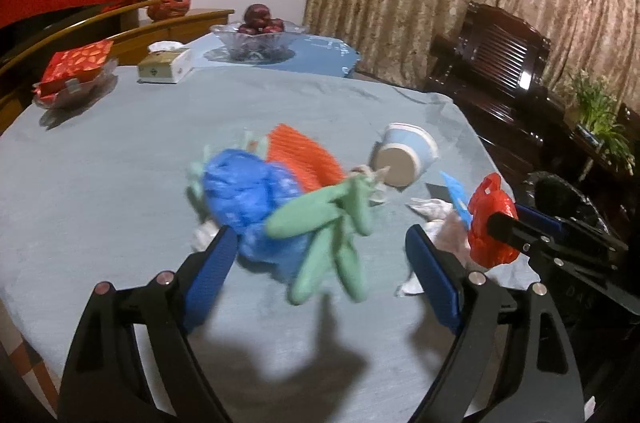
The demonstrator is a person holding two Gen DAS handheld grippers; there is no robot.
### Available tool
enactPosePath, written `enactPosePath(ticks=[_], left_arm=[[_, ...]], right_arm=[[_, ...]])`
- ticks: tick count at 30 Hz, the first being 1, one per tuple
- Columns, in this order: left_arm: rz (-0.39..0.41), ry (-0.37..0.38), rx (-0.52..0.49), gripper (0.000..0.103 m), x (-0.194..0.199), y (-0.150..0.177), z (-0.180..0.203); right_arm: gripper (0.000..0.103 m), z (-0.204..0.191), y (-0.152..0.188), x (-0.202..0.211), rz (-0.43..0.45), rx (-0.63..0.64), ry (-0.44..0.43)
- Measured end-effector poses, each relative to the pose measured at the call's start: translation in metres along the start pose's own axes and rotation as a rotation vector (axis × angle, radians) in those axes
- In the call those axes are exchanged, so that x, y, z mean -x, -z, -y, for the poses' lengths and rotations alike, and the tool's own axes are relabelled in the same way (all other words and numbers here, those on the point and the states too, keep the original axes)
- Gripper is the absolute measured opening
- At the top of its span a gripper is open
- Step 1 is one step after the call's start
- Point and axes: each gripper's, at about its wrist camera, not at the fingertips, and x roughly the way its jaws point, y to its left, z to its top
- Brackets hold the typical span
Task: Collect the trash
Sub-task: 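Grasp the red plastic bag with the right gripper and lift it, then close the left gripper on the white tissue while the right holds the red bag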
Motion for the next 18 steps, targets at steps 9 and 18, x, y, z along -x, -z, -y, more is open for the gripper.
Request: enactPosePath(ticks=[9, 18], left_arm=[[-0.024, 0.067, -0.051, 0.075, -0.018, 0.002, 0.043], [-0.064, 0.110, -0.091, 0.074, -0.041, 0.009, 0.081]], right_arm=[[0.038, 0.035, 0.006, 0.018, 0.015, -0.031, 0.044], [0.038, 0.059, 0.015, 0.026, 0.019, -0.062, 0.066]])
